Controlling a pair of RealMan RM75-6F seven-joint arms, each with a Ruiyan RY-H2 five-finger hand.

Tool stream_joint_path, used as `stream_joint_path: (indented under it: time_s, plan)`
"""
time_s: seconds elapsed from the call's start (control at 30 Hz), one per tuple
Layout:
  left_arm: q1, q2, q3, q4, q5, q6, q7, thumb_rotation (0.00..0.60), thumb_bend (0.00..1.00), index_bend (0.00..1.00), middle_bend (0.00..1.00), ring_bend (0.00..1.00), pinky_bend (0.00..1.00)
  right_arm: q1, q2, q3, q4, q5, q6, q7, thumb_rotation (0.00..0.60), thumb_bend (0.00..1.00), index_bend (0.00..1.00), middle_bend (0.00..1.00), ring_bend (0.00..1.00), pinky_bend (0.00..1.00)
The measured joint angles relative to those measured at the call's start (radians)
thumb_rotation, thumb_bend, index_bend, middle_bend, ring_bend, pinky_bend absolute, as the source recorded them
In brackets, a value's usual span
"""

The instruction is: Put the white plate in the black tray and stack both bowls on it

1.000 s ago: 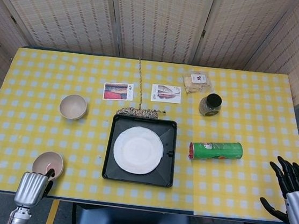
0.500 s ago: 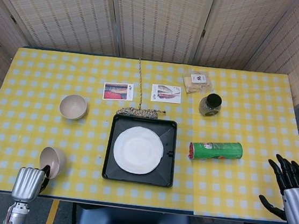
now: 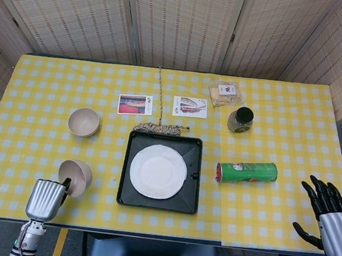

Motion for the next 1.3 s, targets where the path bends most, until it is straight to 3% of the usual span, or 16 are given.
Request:
stream_joint_path:
  time_s: [0.33,0.7,1.3]
  plan:
    - [-0.141,-0.031,-0.097,-0.082,-0.041,-0.158,0.109,0.600,0.49,0.75,1.00,1.00,1.00,-0.014,0.004,0.010,0.026,0.021,0.034,0.059,0.600,0.24,0.00,0.00,0.00,0.00]
    - [-0.280,-0.080,-0.195,-0.120,-0.235,-0.318,0.269,0.600,0.50,0.75,1.00,1.00,1.00,0.000,0.021,0.029,0.030,0.097,-0.028,0.098,0.600,0.24,0.00,0.00,0.00,0.00]
    - [-0.451,-0.310,-0.162,0.085,-0.287,-0.372,0.420,0.600,0.52,0.75,1.00,1.00,1.00,0.016,0.057,0.034,0.036,0.128,-0.074,0.180,0.600,0.24,0.00,0.00,0.00,0.00]
